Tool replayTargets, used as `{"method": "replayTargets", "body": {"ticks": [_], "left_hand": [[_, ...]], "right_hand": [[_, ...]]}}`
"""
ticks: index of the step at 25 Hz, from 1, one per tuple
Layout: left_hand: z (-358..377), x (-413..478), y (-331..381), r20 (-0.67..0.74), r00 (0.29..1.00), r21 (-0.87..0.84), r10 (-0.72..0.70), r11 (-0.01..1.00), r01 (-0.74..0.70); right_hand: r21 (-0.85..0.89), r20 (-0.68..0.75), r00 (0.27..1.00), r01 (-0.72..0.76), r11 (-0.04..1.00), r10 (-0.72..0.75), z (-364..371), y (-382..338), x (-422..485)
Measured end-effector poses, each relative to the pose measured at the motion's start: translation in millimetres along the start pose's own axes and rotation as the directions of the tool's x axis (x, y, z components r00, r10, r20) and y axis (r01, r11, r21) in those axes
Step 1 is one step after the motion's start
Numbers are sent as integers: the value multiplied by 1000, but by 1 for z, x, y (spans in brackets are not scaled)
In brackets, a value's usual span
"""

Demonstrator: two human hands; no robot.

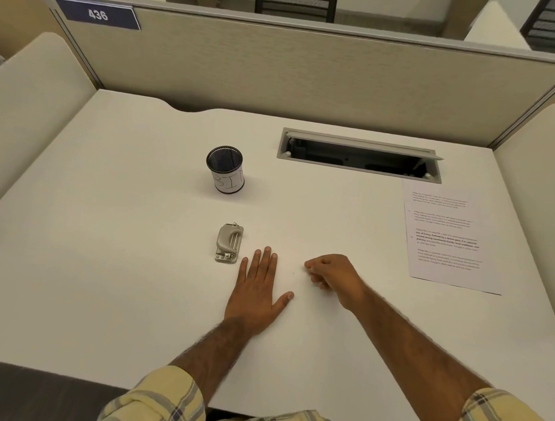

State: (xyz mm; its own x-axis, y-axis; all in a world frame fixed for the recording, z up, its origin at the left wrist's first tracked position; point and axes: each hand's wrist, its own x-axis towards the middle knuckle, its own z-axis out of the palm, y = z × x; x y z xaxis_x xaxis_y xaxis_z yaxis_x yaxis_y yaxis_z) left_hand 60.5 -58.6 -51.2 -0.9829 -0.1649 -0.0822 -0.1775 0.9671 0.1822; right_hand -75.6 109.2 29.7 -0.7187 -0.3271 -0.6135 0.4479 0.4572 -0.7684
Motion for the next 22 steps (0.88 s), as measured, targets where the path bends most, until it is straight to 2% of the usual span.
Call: {"method": "replayTargets", "body": {"ticks": [2, 4, 5, 6, 7, 8, 9, 10, 11, 12, 14, 16, 20, 22], "left_hand": [[0, 0, 0, 1, 1000, -5, 0, 1000, 0], [0, 0, 0, 8, 1000, -4, -2, 1000, 2], [0, 0, 0, 9, 1000, -2, -3, 1000, 3], [0, 0, 0, 10, 1000, -1, -5, 1000, 5], [0, 0, 0, 12, 1000, -1, -7, 1000, 7], [0, 0, 0, 17, 1000, -2, -8, 1000, 8], [0, 0, 0, 21, 1000, -1, -7, 1000, 7], [-1, -1, 0, 22, 1000, 0, -6, 1000, 6], [-2, 0, 0, 24, 1000, 0, -6, 1000, 6], [-3, 0, 0, 26, 1000, -4, -5, 1000, 5], [-4, 0, 1, 33, 999, -11, -1, 1000, 2], [-5, -1, 1, 36, 999, -6, 2, 1000, -1], [-6, -1, 1, 46, 999, -7, -1, 1000, 1], [-7, -1, 1, 47, 999, -7, 0, 1000, 0]], "right_hand": [[87, 14, 999, -39, 995, 38, -4, -1, 0], [70, -11, 1000, -9, 998, 10, -3, -1, 2], [-55, -46, 998, 44, 998, -47, -2, -1, 4], [-267, -74, 989, 101, 959, -125, 0, -1, 5], [-511, -70, 976, 144, 848, -207, 4, 1, 3], [-731, -39, 958, 167, 662, -285, 9, 7, -1], [-874, 12, 936, 182, 451, -353, 15, 16, -7], [-942, 73, 911, 197, 273, -406, 22, 28, -14], [-965, 131, 888, 217, 150, -441, 28, 41, -22], [-969, 172, 877, 232, 82, -448, 33, 52, -27], [-966, 199, 871, 251, 59, -449, 39, 63, -31], [-959, 184, 868, 261, 108, -462, 41, 58, -28], [-884, 84, 859, 298, 360, -505, 31, 42, -14], [-859, 102, 854, 334, 388, -509, 24, 33, -5]]}}
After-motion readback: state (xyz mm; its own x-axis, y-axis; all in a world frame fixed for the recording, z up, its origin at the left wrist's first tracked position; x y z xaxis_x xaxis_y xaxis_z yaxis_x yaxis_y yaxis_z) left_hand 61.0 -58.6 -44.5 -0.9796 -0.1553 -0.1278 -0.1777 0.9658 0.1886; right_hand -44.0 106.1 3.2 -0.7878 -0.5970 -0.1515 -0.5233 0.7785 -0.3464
